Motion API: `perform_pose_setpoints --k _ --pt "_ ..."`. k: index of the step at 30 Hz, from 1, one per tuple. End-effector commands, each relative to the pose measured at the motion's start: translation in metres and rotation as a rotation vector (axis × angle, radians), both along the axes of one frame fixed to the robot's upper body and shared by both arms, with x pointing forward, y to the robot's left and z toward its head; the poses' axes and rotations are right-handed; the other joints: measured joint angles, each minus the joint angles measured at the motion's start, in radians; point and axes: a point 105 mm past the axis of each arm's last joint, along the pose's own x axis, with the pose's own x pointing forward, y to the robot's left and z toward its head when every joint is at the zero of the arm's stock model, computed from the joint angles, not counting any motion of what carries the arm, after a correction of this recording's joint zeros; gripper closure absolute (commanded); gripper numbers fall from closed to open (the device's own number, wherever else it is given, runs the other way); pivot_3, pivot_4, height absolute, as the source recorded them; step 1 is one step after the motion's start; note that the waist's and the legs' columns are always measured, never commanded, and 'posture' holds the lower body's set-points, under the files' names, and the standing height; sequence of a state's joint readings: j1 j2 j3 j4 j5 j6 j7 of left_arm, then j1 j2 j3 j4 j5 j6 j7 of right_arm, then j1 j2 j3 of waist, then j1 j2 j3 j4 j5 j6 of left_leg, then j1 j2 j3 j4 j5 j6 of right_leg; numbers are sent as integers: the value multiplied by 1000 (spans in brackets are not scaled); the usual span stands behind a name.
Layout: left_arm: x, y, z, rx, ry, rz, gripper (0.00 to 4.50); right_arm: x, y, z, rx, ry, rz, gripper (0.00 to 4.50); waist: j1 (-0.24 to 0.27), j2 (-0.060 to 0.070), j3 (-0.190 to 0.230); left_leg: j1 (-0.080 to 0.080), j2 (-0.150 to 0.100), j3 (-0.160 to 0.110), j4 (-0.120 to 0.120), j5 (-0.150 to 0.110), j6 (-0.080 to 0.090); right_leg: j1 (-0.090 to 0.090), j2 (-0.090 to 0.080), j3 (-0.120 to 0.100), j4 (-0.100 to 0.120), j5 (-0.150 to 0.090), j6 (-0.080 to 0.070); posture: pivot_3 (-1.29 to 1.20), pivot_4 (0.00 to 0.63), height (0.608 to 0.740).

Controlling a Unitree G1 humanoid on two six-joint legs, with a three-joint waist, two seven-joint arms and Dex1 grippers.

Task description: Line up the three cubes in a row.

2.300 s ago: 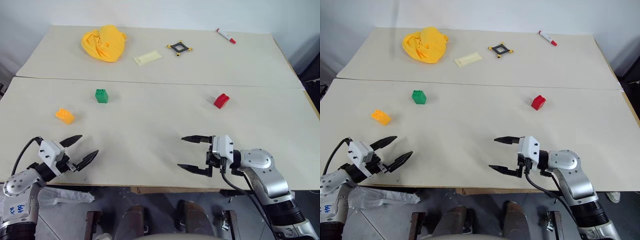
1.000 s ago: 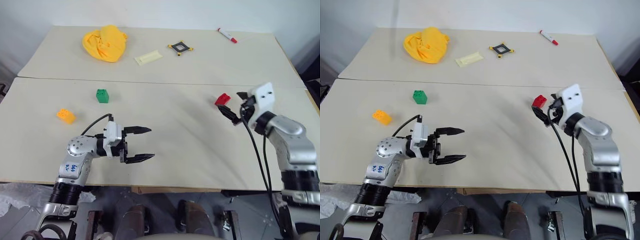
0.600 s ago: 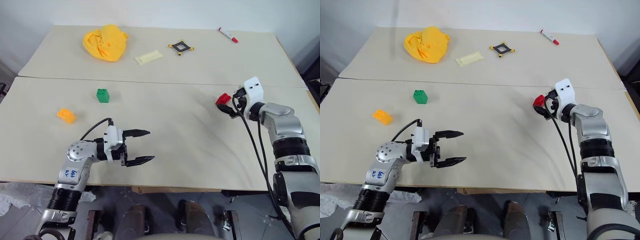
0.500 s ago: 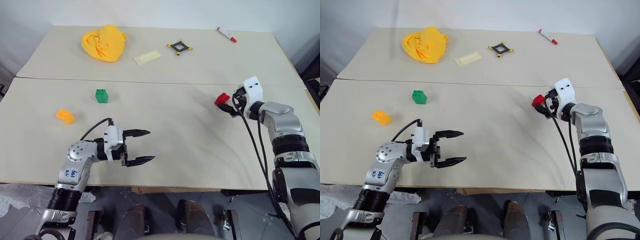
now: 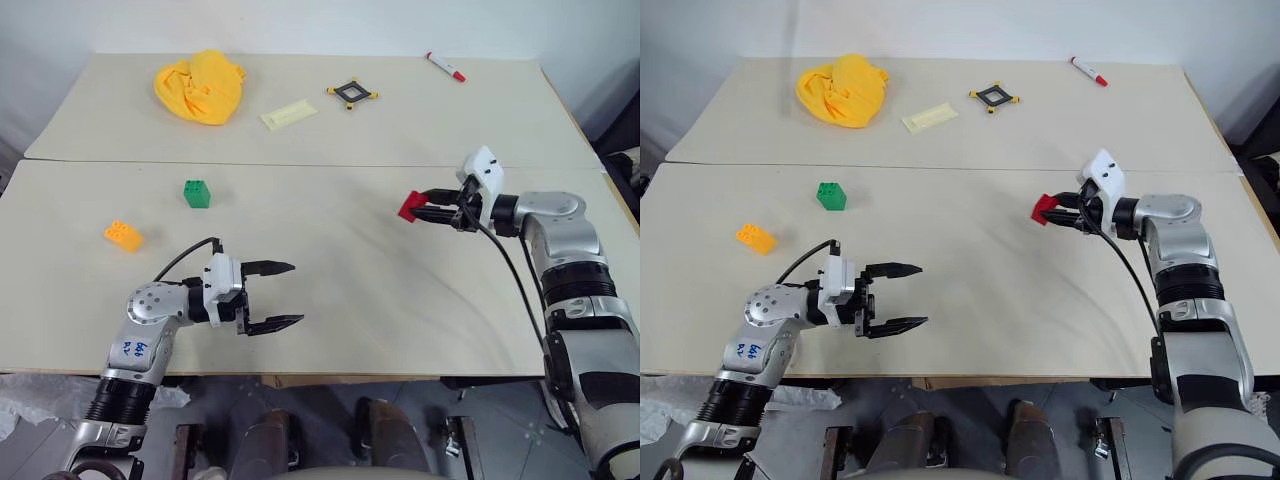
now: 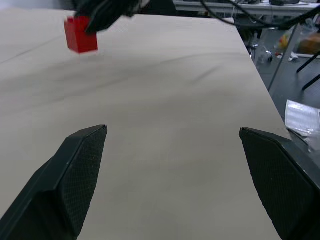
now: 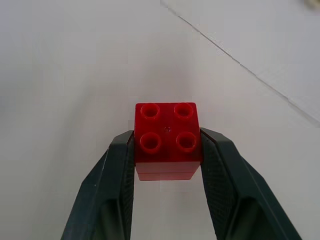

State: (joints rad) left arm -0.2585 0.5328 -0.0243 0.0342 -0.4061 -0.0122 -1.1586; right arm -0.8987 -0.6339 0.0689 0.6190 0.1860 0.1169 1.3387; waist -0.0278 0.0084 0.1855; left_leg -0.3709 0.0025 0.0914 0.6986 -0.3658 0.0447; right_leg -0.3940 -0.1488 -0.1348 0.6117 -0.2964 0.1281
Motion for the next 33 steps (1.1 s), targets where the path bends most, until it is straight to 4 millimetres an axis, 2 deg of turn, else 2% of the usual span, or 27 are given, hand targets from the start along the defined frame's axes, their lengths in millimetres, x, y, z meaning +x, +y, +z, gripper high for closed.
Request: perform_pose_setpoints --k 1,3,9,17,18,20,25,27,30,33 --pt "-4 7 10 -20 -19 12 0 -25 21 -1 -99 -34 233 3040 0 0 0 0 0 0 0 0 0 0 0 0 0 0 0 0 150 740" --pt "-7 6 12 -17 -21 5 0 -28 31 -6 -104 -41 290 3040 1 0 0 0 -1 0 0 0 0 0 0 0 0 0 0 0 150 740" --pt "-14 13 12 -3 -12 31 0 -23 40 -27 -169 -16 319 3040 0 0 0 0 -1 -1 1 0 0 0 -1 0 0 0 0 0 150 740" --pt "-25 17 13 -9 -9 86 0 -15 45 -34 -148 30 293 3040 -1 0 0 0 0 -1 0 0 0 0 0 0 0 0 0 0 150 740" --pt "-26 17 14 -13 -10 91 0 -15 46 -34 -144 36 293 2323 -1 0 0 0 0 -1 0 0 0 0 0 0 0 0 0 0 150 740" --pt "-27 21 16 -33 6 135 0 -16 48 -32 -127 13 310 1728 0 0 0 0 0 -1 1 0 0 0 -1 0 0 0 0 0 150 740" --pt "-29 48 23 -84 28 324 0 -17 46 -8 -46 -131 312 85 -2 0 0 0 0 -1 0 0 0 0 0 0 0 0 0 0 150 740" --pt "-33 64 19 -84 34 414 0 -21 42 0 -6 -194 311 35 -2 0 0 1 0 -1 0 0 0 0 -1 1 0 0 0 0 150 740" --pt "-37 104 13 -152 40 639 0 -41 36 13 141 -241 367 35 0 0 0 1 1 -1 0 -1 -1 1 0 1 -1 0 0 0 150 740" --pt "-47 145 7 -218 19 880 0 -57 28 15 261 -290 335 35 4 -1 1 1 1 -2 0 -1 -1 2 -1 1 -2 0 0 0 150 740"
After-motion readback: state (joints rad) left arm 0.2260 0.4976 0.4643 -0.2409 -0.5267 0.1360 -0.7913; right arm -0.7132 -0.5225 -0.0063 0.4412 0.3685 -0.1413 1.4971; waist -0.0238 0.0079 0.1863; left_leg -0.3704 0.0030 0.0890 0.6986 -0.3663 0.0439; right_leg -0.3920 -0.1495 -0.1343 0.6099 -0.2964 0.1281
